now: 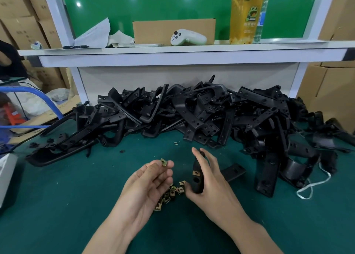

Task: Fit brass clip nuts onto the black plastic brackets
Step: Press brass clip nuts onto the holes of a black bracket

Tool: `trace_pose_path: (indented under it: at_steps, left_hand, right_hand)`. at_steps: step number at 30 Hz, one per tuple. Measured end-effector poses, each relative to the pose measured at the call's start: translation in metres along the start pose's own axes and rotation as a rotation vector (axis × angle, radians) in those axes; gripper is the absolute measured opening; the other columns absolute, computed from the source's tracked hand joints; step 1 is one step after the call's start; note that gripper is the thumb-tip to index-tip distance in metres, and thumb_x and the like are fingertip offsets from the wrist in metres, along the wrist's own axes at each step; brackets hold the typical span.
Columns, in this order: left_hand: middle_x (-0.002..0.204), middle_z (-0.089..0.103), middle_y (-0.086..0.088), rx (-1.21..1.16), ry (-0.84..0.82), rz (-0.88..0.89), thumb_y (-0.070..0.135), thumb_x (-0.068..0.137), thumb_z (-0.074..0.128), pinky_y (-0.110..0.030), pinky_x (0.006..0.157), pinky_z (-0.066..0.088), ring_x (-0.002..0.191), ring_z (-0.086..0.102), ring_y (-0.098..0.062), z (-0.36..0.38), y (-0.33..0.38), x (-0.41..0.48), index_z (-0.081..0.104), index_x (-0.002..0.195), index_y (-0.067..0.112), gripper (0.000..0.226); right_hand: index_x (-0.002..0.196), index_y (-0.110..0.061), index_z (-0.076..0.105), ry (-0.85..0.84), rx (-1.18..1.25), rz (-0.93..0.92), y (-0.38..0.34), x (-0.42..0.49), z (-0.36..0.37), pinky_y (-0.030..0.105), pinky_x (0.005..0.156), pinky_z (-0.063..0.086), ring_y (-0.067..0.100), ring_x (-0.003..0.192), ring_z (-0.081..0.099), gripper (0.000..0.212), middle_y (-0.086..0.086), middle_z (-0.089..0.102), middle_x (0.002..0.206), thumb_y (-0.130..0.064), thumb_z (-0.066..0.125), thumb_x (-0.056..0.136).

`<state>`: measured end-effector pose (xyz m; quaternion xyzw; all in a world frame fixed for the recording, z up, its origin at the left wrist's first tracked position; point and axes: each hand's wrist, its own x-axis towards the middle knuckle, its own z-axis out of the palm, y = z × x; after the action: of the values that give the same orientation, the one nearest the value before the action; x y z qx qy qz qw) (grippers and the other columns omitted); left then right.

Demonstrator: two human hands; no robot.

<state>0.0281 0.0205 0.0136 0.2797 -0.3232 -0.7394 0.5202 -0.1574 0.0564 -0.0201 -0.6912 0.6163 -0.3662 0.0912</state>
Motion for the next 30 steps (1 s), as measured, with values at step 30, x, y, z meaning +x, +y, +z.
trace_pose_path:
  at_steps: [30]
  left_hand:
    - [0.119,0.073,-0.015,0.118,-0.029,0.054,0.025,0.078,0.074,-0.028,0.073,0.060,0.094,0.073,-0.022,-0.0004,0.0005,-0.0034,0.069,0.117,0.017,0.040]
  right_hand:
    - [0.140,-0.065,-0.022,0.023,0.033,-0.036,-0.0052,-0.0007,-0.0041,0.032,0.102,0.046,0.012,0.130,0.045,0.101,-0.024,0.006,0.157,-0.044,0.064,0.091]
